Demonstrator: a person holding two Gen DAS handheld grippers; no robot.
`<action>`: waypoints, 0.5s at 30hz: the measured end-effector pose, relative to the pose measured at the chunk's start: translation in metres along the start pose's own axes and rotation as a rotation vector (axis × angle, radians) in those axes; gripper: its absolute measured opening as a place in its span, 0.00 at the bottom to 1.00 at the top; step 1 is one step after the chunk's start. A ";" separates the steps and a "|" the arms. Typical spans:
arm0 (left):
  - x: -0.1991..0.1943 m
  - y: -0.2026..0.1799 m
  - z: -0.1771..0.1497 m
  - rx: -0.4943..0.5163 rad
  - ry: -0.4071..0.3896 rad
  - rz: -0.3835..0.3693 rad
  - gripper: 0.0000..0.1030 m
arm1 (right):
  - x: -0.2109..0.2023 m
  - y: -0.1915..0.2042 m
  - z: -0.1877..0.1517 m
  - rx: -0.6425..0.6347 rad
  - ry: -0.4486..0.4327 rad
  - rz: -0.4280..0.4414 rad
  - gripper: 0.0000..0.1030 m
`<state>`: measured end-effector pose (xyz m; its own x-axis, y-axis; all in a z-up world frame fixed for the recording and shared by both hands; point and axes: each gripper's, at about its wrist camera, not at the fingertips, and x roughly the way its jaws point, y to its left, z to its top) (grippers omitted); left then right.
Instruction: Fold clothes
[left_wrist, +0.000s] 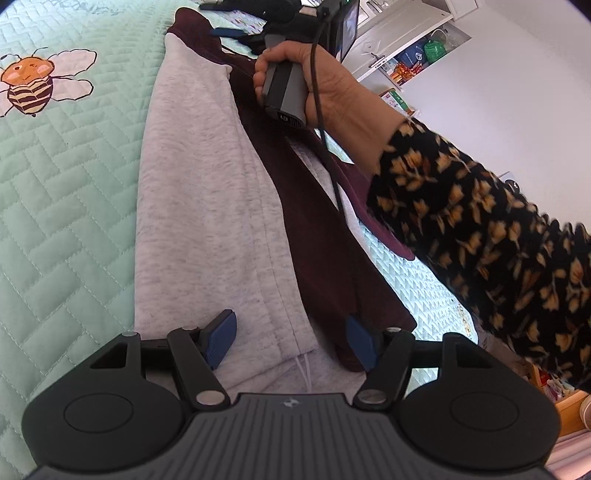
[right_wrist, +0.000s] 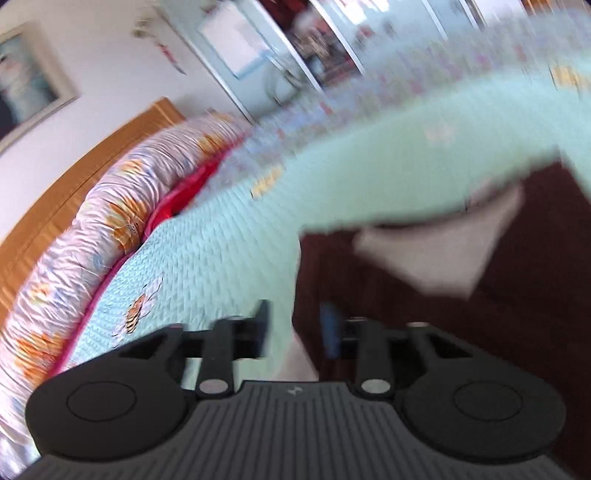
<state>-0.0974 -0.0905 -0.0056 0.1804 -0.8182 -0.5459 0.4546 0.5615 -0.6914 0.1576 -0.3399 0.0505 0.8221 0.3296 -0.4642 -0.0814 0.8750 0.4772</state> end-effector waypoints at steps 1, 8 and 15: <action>-0.001 0.000 0.000 -0.004 0.000 -0.005 0.67 | 0.003 0.003 0.006 -0.064 -0.015 -0.028 0.55; -0.005 0.008 -0.003 -0.056 0.000 -0.048 0.69 | 0.061 0.005 0.003 -0.184 0.097 -0.128 0.31; -0.002 0.003 -0.001 -0.014 -0.006 -0.056 0.80 | 0.064 0.013 -0.007 -0.237 0.065 -0.178 0.32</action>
<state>-0.0975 -0.0866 -0.0069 0.1602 -0.8490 -0.5035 0.4519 0.5165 -0.7273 0.2047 -0.3049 0.0217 0.7979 0.1790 -0.5756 -0.0749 0.9769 0.2000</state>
